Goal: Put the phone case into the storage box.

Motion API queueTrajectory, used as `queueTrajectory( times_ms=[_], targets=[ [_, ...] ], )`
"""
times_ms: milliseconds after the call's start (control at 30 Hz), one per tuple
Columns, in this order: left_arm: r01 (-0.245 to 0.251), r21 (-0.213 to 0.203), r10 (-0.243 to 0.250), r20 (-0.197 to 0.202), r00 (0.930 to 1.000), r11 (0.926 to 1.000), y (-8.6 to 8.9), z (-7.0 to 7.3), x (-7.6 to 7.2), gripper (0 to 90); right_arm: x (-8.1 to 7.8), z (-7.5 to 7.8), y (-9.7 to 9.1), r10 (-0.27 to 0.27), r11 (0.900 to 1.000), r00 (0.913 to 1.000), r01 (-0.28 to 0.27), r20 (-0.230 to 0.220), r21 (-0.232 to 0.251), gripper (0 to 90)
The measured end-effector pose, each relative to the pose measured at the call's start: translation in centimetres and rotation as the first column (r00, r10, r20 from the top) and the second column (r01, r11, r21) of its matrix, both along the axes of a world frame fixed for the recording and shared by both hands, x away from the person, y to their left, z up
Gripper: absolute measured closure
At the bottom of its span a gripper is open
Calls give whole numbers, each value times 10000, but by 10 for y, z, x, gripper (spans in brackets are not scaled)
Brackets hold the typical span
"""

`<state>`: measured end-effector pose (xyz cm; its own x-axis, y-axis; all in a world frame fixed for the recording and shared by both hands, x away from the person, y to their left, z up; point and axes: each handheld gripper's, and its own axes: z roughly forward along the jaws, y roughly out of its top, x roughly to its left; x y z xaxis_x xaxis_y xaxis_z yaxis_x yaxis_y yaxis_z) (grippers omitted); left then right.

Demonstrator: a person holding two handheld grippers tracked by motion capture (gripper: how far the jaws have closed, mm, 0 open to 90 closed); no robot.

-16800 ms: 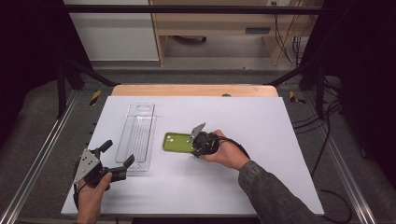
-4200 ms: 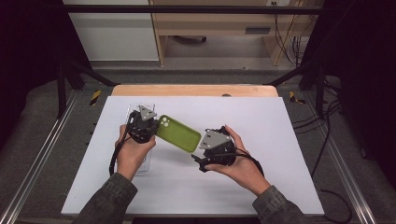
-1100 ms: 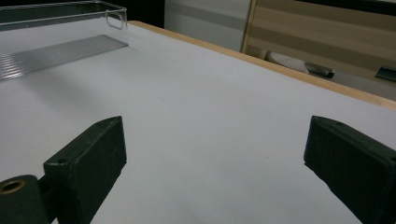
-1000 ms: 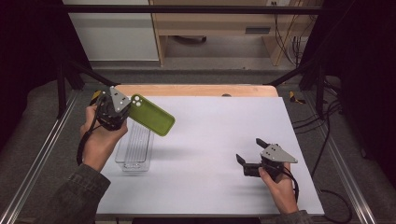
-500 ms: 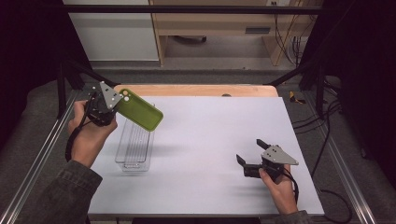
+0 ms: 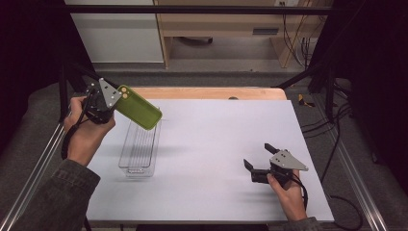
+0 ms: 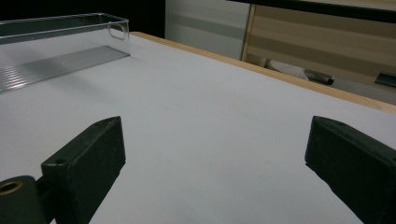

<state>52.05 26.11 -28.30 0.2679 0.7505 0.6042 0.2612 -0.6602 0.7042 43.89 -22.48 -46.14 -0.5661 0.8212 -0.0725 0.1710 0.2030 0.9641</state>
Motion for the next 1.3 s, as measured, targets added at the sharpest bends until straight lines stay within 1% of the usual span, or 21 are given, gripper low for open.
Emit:
queueTrajectory(
  times_ms=[133, 267, 367, 400, 500, 667, 800, 900, 1067, 1167, 1267, 1300],
  targets=[
    [7, 117, -7, -23, 10000, 9999, 2, 3, 4, 873, 0, 0, 0, 14, 10000, 10000, -14, 20, -26, 53],
    [11, 106, -11, -51, 10000, 9999, 5, 4, 11, 873, 0, 0, 0, 8, 10000, 10000, -7, 37, -7, 53],
    [-155, 203, 159, -195, 9997, 9997, 7, 2, 14, 874, -1, 0, 0, 13, 10000, 10000, -13, 60, 15, 52],
    [-156, 173, 159, -190, 9997, 9997, 7, 1, 15, 873, -1, 0, 0, 5, 10000, 10000, -5, 68, 26, 53],
    [-33, 162, 35, -147, 9999, 9999, 10, 0, 17, 873, -1, 1, 0, 12, 10000, 10000, -12, 70, 45, 52],
    [57, 280, -56, -51, 10000, 9996, 12, 0, 21, 873, -1, 0, 1, 30, 10000, 10000, -31, 69, 45, 52],
    [271, 465, -268, -63, 9996, 9986, 11, -3, 25, 874, -1, 0, 1, 34, 10000, 10000, -35, 87, 53, 52],
    [365, 637, -367, 28, 9993, 9973, 10, -5, 28, 874, -1, 0, 1, 31, 10000, 9999, -32, 96, 68, 51],
    [390, 671, -399, 116, 9991, 9970, 10, -5, 34, 874, -1, 0, 1, 19, 10000, 9999, -20, 125, 79, 52],
    [392, 892, -414, 231, 9989, 9952, 11, -3, 38, 874, -1, 0, 1, 9, 9999, 9999, -10, 149, 103, 51],
    [345, 875, -369, 258, 9990, 9956, 12, -1, 40, 874, -1, 0, 2, 1, 9999, 9999, -3, 143, 118, 49],
    [355, 939, -382, 277, 9989, 9950, 11, -1, 42, 874, -1, 0, 2, 0, 9999, 9999, -2, 150, 112, 48]
  ],
)
